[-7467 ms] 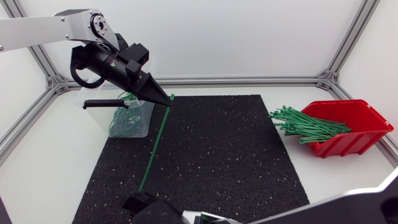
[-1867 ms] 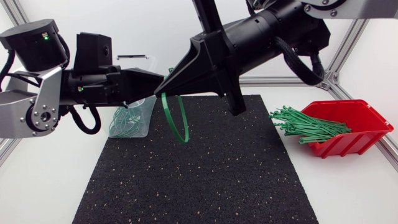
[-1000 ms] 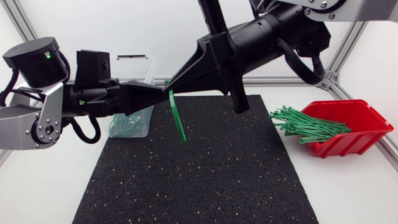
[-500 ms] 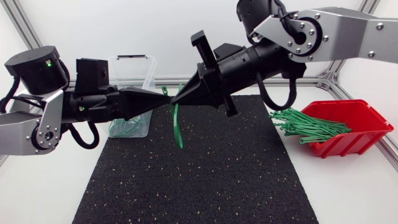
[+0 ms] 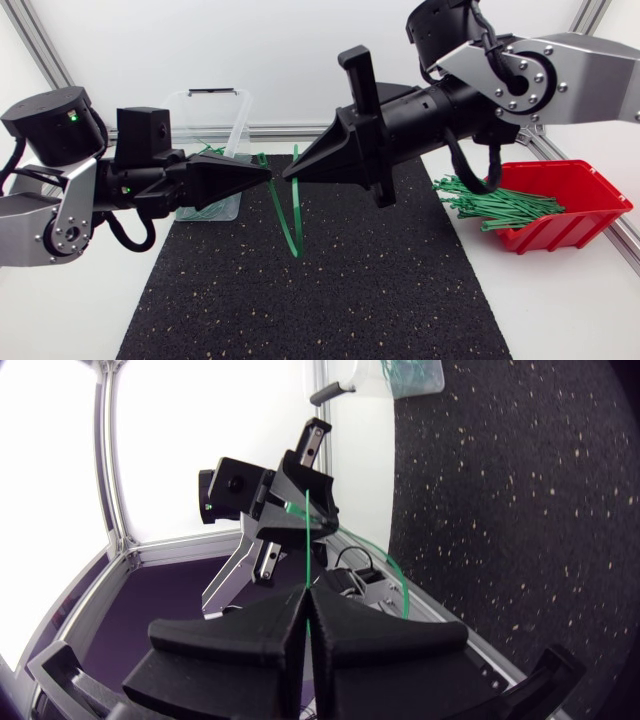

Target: Take a green cable tie from the red box, thread the tail through the head to close it, then place it in the transparent bin on the left.

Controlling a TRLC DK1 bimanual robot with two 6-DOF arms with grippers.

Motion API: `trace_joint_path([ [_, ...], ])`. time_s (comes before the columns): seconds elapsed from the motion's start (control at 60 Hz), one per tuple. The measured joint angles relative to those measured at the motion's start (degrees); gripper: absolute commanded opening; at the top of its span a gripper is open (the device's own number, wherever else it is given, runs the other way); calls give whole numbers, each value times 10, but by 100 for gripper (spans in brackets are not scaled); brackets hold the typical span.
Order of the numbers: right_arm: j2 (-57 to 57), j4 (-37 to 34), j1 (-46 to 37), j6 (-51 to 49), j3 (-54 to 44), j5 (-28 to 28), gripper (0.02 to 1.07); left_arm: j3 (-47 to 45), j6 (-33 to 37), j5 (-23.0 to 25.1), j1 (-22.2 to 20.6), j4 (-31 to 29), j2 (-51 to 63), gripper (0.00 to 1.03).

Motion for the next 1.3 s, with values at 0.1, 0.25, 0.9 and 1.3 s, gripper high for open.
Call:
trace_joint_path([
  [0.1, -5, -49, 0, 9, 2, -20, 7, -6, 5, 0, -5, 0, -5, 3],
  [0.25, -4, -57, 0, 14, 1, -22, 7, -17, 27, 0, -33, 2, 6, 3],
  [0.9, 21, 73, -12, 14, -55, -36, 7, -23, 69, 0, -42, 6, 60, 3],
  [1.3, 20, 24, -3, 16, -60, -73, 7, -23, 71, -1, -47, 19, 81, 3],
])
